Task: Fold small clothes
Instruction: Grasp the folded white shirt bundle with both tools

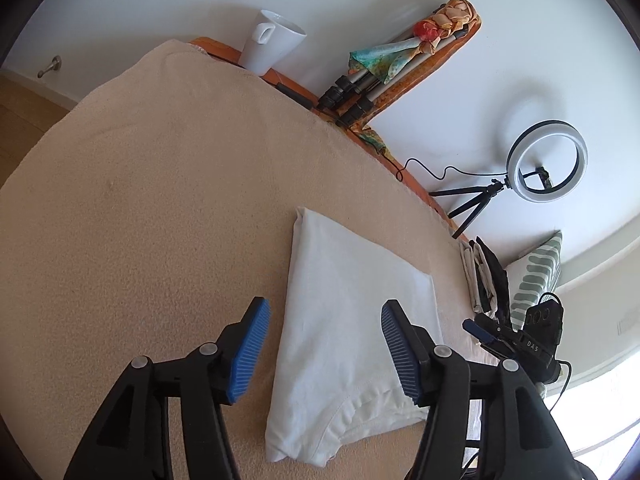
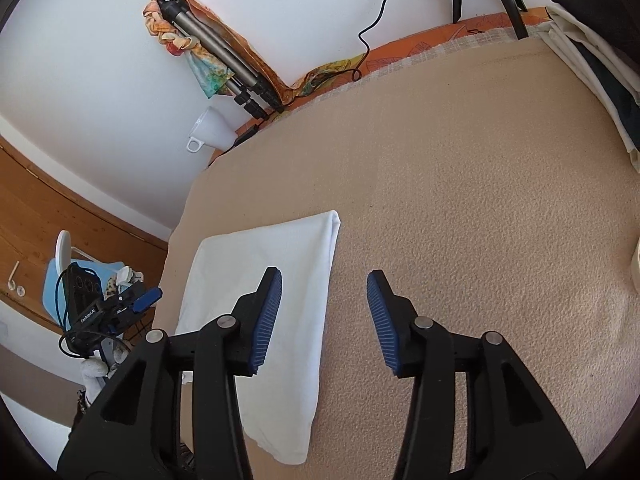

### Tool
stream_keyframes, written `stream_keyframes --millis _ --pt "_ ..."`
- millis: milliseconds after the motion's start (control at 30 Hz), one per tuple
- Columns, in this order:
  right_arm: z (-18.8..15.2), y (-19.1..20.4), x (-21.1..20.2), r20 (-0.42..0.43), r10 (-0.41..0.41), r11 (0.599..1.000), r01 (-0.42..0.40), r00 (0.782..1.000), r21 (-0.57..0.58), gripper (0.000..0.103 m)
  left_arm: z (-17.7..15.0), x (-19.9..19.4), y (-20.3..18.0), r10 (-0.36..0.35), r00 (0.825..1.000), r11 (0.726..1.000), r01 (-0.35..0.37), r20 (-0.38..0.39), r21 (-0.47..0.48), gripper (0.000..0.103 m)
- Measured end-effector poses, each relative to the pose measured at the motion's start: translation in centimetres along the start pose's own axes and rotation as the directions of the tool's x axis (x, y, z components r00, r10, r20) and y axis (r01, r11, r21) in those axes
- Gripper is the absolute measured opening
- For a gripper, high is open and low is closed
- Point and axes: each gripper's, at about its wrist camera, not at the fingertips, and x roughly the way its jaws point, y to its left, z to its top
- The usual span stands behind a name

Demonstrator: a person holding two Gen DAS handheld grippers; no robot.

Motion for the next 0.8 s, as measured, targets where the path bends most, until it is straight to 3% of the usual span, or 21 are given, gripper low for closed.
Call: stream_keyframes --millis 200,500,800 --pt "-2.2 -1.2 0.5 -0.060 0.058 0.997 -0.055 0.997 0.053 0.050 -2.3 0.2 1.6 -0.006 0.999 0.996 0.003 -0.036 -0.087 0.061" --pt "-4.0 -1.3 2.5 -0.108 0.099 0.991 -0.087 0.989 0.105 0.050 -2.1 2.6 2.4 -0.055 0.995 0.987 0.042 -0.081 -0.155 0.060" --pt "-3.3 -0.8 3.8 -0.111 0.165 0.978 -0.148 0.980 0.147 0.050 -0.9 4.6 3.0 -0.119 0.988 0.973 0.096 -0.097 -0.210 0.042"
